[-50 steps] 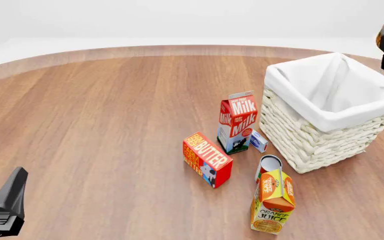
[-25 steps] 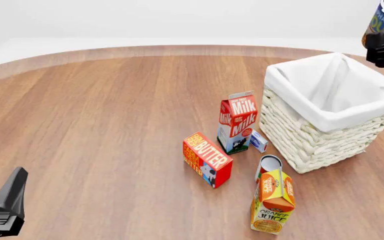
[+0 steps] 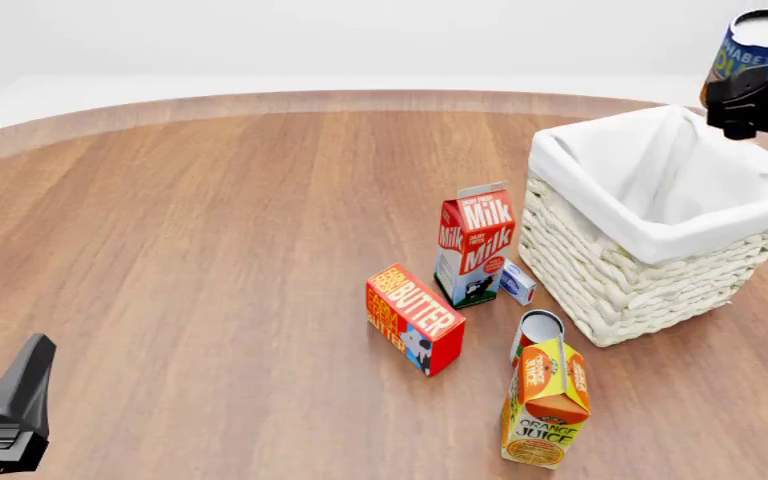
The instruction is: Pick up the alphabet soup, and put it in the basket.
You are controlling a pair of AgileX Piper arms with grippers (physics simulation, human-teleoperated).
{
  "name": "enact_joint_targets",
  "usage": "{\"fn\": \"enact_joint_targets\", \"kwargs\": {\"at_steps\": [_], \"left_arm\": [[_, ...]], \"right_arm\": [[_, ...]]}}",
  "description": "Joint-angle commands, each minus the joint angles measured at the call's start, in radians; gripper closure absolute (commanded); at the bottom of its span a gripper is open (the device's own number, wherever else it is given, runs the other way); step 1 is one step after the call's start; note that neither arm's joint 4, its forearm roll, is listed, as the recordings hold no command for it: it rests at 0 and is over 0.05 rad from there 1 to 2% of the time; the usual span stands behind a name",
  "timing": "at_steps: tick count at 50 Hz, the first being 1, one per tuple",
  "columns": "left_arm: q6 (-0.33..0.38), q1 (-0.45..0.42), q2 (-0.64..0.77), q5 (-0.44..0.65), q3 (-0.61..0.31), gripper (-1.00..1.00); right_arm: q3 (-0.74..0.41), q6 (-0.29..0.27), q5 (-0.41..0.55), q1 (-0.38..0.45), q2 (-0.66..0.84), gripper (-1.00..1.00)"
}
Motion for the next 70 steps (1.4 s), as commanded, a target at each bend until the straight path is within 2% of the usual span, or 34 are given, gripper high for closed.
{"fn": "enact_joint_targets", "kwargs": {"at_steps": [1,37,70], "left_arm": [[0.000,0.000,0.000,0.000,0.000,-1.00],[0.000,0.000,0.000,0.000,0.000,-1.00],[0.000,0.000,0.000,0.000,0.000,-1.00]], "right_arm": [[-0.007,0.030,-0.010,-0.002,0.035,1.00],[0.014,0.046,-0.067,-0.005,0.140,1.00],[0.015,0.047,-0.082,-0.011,0.226,1.00]]}}
